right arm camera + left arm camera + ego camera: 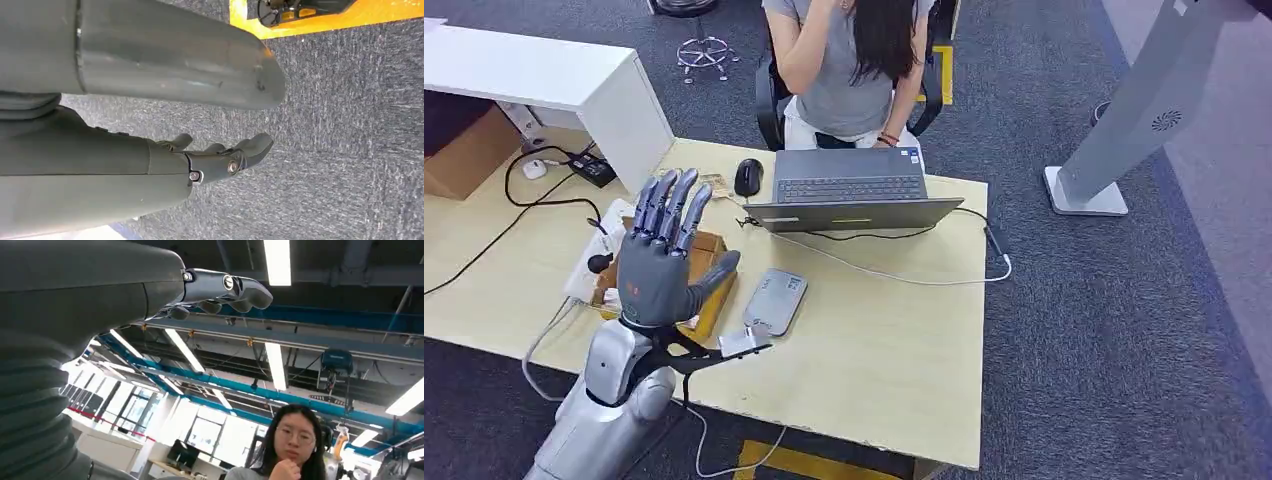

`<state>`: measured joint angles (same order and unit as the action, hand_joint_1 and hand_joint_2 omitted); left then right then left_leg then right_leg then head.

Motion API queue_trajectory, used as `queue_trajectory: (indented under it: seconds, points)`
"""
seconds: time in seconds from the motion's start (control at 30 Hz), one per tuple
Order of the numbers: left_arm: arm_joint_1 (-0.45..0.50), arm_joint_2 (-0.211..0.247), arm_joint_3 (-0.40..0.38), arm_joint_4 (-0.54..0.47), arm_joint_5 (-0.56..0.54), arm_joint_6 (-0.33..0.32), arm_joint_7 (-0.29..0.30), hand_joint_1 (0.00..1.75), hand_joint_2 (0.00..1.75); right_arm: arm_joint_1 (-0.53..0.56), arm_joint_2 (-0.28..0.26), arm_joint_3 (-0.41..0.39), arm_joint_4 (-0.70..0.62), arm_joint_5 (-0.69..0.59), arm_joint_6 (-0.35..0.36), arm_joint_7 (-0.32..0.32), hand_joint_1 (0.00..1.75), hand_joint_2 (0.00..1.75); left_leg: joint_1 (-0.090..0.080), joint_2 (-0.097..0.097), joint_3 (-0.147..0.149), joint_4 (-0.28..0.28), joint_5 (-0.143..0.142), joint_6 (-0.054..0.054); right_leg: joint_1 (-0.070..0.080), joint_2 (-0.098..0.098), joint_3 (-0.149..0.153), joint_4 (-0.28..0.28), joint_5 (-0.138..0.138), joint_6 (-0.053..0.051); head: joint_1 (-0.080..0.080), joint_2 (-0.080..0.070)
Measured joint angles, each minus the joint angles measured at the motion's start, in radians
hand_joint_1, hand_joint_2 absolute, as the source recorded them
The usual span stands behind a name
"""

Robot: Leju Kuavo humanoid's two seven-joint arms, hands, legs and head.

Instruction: Pass the card to the sensor for recognition and then transmit it.

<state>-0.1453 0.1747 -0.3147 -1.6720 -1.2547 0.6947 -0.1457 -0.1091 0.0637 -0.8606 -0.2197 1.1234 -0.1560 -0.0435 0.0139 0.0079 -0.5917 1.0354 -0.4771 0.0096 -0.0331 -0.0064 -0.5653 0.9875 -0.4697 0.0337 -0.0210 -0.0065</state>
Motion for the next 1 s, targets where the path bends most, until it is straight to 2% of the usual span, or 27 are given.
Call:
queue_trajectory:
  seconds: [0.07,0.2,0.3,0.4,0.7,0.83,1.0]
  points:
    - [0.033,0.002,0.000,-0.016,-0.006,-0.020,0.006,0.00,1.75,0.004,-0.001,-0.008,0.000,-0.010,-0.002,-0.005,0.00,0.00,0.000,0.000,0.000,0.000,0.000,0.000,0.000,0.000,0.000,0.000,0.000,0.000,0.000,0.000]
    - [0.153,0.031,0.000,-0.028,-0.027,-0.171,0.065,0.00,1.75,0.019,-0.001,-0.031,0.000,-0.037,-0.004,-0.017,0.00,0.00,0.000,0.001,0.001,-0.001,-0.001,0.000,0.000,0.001,0.000,0.000,-0.001,-0.001,0.000,0.000]
    - [0.254,0.060,0.003,-0.027,-0.031,-0.228,0.102,0.00,1.75,0.034,-0.001,-0.048,0.000,-0.047,-0.007,-0.019,0.00,0.00,0.000,0.000,0.001,-0.001,-0.001,-0.001,0.000,0.000,0.000,0.000,-0.003,0.000,0.000,0.000]
    - [0.321,0.077,0.004,-0.027,-0.029,-0.237,0.113,0.00,1.75,0.039,-0.001,-0.056,0.000,-0.050,-0.010,-0.019,0.00,0.00,0.000,0.000,0.001,-0.001,-0.002,-0.002,0.000,0.000,0.000,0.000,-0.004,0.000,0.000,0.000]
    - [0.404,0.106,0.010,-0.028,-0.013,-0.304,0.157,0.00,1.75,0.042,-0.002,-0.071,0.000,-0.047,-0.011,-0.016,0.00,0.00,0.000,-0.001,0.002,-0.001,-0.002,-0.002,0.000,0.000,0.001,0.000,-0.004,0.000,0.000,0.000]
    - [0.457,0.119,0.011,-0.032,-0.014,-0.298,0.187,0.00,1.75,0.044,-0.005,-0.072,0.000,-0.040,-0.008,-0.017,0.00,0.00,0.000,-0.001,0.002,-0.001,-0.002,-0.002,0.000,-0.001,0.001,0.000,-0.004,0.000,0.000,0.000]
    - [0.472,0.128,0.014,-0.037,-0.006,-0.298,0.217,0.00,1.75,0.045,-0.008,-0.073,0.000,-0.034,-0.003,-0.021,0.00,0.00,0.000,-0.002,0.002,-0.001,-0.002,-0.002,0.000,-0.001,0.001,0.000,-0.004,0.000,0.000,0.000]
